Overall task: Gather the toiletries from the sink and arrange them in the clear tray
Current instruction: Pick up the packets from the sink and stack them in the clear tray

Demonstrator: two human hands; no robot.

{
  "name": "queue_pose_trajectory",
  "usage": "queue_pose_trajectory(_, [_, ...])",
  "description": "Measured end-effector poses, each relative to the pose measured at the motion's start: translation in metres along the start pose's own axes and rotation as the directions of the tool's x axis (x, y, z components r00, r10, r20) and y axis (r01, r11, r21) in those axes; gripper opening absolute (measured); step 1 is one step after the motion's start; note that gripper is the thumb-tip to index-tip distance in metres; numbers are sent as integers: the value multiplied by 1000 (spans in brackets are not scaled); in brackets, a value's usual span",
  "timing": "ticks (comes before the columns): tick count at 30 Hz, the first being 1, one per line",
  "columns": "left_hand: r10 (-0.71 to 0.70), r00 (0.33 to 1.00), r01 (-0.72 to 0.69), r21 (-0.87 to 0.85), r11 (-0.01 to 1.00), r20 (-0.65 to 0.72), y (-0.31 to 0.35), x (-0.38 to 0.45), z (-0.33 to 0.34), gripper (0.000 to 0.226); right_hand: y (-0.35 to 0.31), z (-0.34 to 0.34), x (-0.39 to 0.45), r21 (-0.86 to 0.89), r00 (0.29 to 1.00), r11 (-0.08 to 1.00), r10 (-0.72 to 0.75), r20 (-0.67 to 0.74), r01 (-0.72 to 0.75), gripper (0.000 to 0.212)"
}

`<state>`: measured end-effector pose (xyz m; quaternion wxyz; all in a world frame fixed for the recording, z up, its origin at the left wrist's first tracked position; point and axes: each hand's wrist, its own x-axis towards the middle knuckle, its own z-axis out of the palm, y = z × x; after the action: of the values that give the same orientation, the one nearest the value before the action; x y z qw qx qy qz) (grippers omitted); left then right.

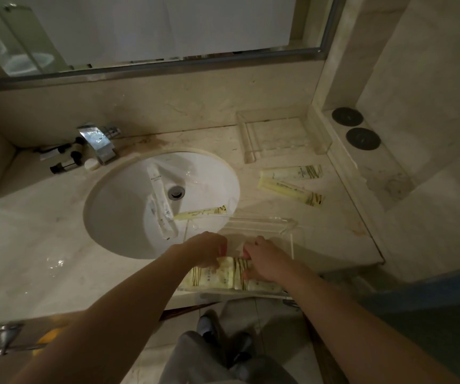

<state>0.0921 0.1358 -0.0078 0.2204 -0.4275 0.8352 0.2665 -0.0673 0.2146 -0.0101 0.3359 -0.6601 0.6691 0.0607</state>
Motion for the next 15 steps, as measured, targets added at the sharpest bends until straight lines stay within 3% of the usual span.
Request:
queue_pose_trajectory(5, [1,1000,-1,1,1000,12,0,2,0,36,-2,-3,2,16,1000,1000,12,24,-13,49])
queue_pose_trajectory(8, [19,1000,-18,-18,1000,6,-1,3,-5,37,-5,-10,5,16,999,999,32,-41,-32,46])
queue_pose_trajectory(15, [-57,964,4,-203,979,-258,-4,1,-27,15,-24,-33,20,21,975,1000,-15,-221,20,30])
